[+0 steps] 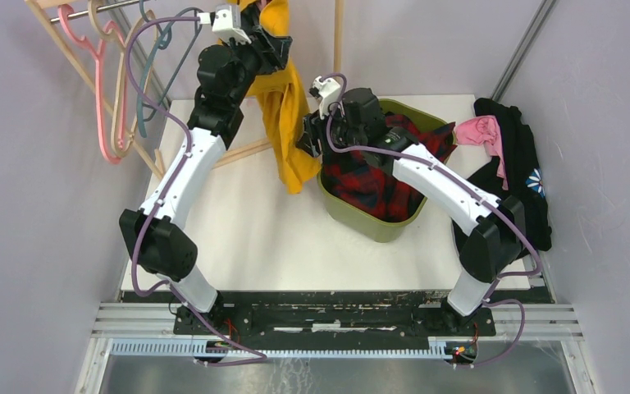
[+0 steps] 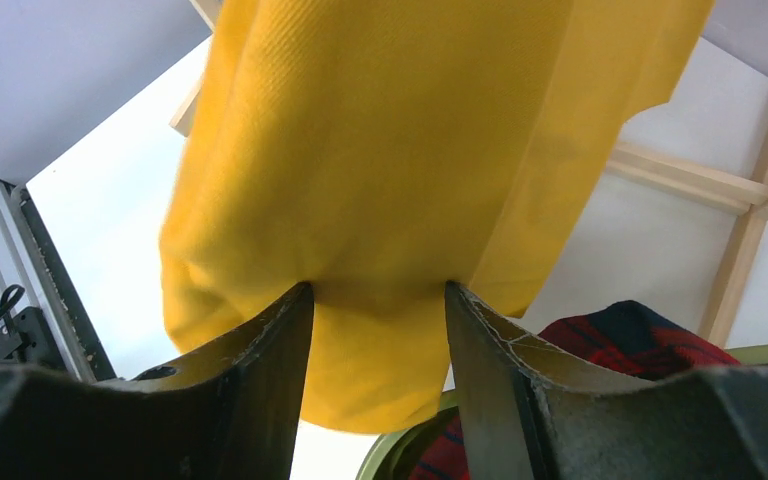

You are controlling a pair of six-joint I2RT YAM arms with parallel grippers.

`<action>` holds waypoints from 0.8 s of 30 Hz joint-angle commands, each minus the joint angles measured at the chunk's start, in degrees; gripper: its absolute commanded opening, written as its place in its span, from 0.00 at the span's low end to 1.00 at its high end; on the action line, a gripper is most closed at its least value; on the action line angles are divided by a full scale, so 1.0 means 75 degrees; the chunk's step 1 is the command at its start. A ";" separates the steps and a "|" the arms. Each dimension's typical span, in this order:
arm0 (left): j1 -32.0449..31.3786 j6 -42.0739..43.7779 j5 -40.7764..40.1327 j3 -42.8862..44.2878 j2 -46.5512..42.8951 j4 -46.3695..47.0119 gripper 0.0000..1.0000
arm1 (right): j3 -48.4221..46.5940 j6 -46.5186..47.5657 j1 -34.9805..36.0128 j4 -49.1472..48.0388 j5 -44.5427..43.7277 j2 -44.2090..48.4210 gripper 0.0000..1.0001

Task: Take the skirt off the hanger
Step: Pick up the hanger from the clothesline.

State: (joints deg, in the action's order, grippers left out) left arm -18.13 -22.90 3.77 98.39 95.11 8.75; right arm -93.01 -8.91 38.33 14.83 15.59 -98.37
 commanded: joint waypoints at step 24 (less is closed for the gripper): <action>0.0358 0.4137 -0.3492 -0.0151 -0.0480 -0.1336 0.72 | -0.0946 0.0980 0.0153 0.0535 0.0043 0.0355 0.58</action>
State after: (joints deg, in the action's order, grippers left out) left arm -18.17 0.27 -16.47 98.28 93.60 0.03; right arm -96.42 -4.12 39.27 19.00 17.52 -97.91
